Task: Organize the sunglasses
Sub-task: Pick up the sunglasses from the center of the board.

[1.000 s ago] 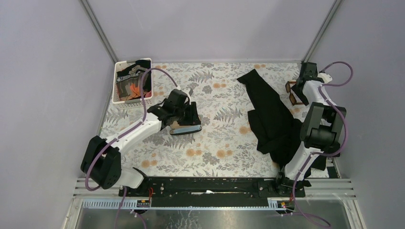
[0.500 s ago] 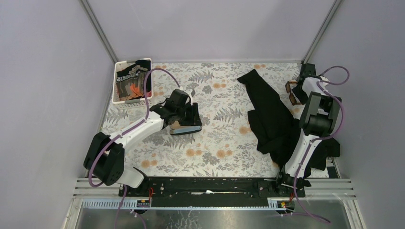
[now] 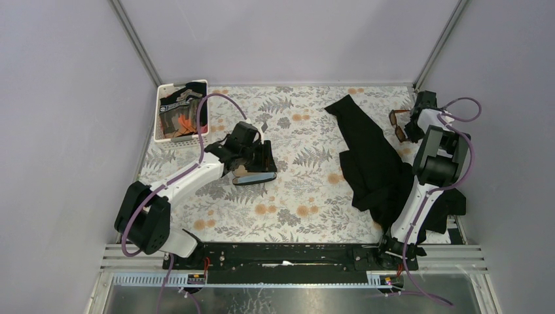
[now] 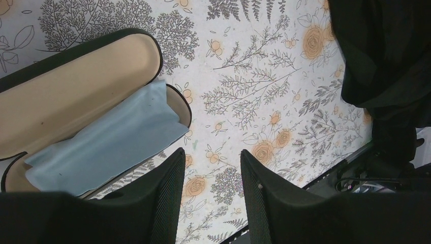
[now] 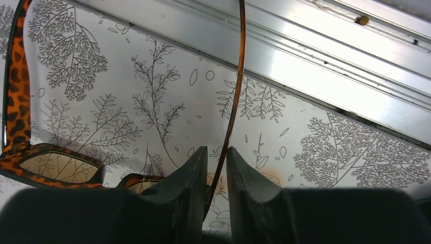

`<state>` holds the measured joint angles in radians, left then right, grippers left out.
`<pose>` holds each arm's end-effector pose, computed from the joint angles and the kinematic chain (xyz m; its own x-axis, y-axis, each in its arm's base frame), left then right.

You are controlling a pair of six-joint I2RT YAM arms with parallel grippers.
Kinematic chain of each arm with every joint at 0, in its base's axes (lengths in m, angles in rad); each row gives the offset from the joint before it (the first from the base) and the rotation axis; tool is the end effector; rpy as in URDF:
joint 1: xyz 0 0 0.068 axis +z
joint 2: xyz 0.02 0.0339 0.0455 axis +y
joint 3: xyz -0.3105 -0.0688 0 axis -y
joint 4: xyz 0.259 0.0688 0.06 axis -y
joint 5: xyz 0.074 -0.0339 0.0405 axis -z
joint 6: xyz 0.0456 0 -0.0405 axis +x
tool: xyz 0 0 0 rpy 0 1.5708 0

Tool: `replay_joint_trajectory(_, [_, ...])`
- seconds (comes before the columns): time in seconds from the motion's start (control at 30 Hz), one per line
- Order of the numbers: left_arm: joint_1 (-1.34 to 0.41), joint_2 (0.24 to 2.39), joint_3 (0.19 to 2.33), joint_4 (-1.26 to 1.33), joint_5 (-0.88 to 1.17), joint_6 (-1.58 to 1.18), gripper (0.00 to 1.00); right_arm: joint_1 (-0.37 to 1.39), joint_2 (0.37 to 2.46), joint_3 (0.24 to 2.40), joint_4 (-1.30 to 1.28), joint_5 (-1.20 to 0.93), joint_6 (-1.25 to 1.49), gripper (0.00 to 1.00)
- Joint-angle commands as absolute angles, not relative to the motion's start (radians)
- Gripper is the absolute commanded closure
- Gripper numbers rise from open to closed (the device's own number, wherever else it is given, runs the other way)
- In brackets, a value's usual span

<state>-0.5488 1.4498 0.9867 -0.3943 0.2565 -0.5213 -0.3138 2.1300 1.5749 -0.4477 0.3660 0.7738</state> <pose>0.2656 -0.1759 0.2704 -0.8813 -0.0258 -0.4719 0.2391 0.8370 -0.4922 0.4698 -0.1696 0.1929 -0.2441 0.7653 -0.5956 0.8975 0.4109 0.1602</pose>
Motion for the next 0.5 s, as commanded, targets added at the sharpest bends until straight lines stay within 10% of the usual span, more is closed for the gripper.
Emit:
replay_joint_trajectory(0.0, [-0.543, 1.449, 1.007, -0.357, 0.268, -0.504, 0.51, -0.316, 2.137, 1.569, -0.414, 0.331, 0.75, 0.72])
replay_joint_trajectory(0.17, [-0.542, 1.428, 1.008, -0.37, 0.255, -0.5, 0.51, -0.32, 2.161, 1.566, -0.404, 0.287, 0.739, 0.7])
replay_joint_trajectory(0.33, [-0.542, 1.407, 1.008, -0.386, 0.24, -0.502, 0.51, -0.322, 2.112, 1.541, -0.387, 0.252, 0.728, 1.0])
replay_joint_trajectory(0.47, [-0.541, 1.37, 1.012, -0.393, 0.229, -0.51, 0.51, -0.321, 1.991, 1.462, -0.323, 0.186, 0.703, 1.0])
